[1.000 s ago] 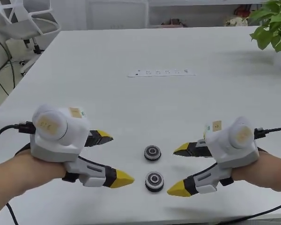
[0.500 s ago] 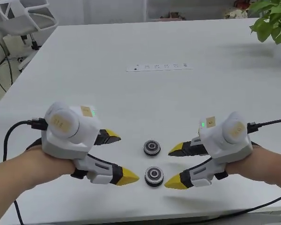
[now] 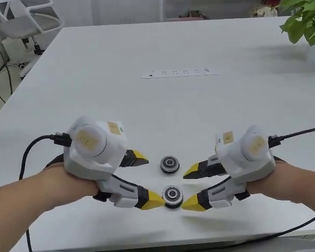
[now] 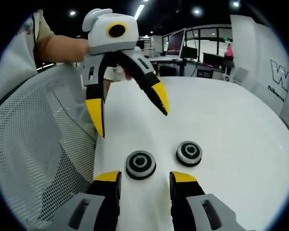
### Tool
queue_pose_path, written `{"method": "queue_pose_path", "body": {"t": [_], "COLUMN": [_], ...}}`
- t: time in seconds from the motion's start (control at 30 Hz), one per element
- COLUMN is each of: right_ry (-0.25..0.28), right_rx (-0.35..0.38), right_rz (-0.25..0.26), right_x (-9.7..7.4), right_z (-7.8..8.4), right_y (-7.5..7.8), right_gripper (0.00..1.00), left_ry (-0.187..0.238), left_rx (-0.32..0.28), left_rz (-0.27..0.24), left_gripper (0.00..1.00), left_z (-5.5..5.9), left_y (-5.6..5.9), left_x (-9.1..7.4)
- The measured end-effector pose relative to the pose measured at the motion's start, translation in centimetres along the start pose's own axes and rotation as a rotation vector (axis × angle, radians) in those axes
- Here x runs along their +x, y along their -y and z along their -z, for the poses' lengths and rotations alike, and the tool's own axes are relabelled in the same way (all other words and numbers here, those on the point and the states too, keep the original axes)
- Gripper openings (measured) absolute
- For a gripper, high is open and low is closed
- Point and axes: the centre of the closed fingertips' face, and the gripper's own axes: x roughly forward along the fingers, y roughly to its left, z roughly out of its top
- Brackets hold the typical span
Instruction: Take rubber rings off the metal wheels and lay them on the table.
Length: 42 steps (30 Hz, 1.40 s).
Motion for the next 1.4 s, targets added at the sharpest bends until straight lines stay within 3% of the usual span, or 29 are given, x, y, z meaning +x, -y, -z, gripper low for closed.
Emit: {"method": "queue_pose_path", "body": {"t": [0.83,1.13,1.4], "right_ry": [0.028,0.029,0.031], "right_rx": [0.034,0.036,0.041], "right_rz": [-0.032,-0.029,-0.029], "right_x": [0.8,0.9,0.9], "right_z": [-0.2,0.0,0.1], "right_y": [-0.4,-0.5,-0.4], "right_gripper": [0.31,0.27,0.27], "left_ry": [-0.029,-0.046,-0.055], "left_rx": [0.005,-0.001,0.032], "left_rz": [0.066,0.056,0.046], "left_gripper": [0.39,0.31,0.23], "left_z": [0.2,0.8,1.1], "left_y": [1.9,1.7,1.7], "left_x": [3.1,3.8,4.2]}}
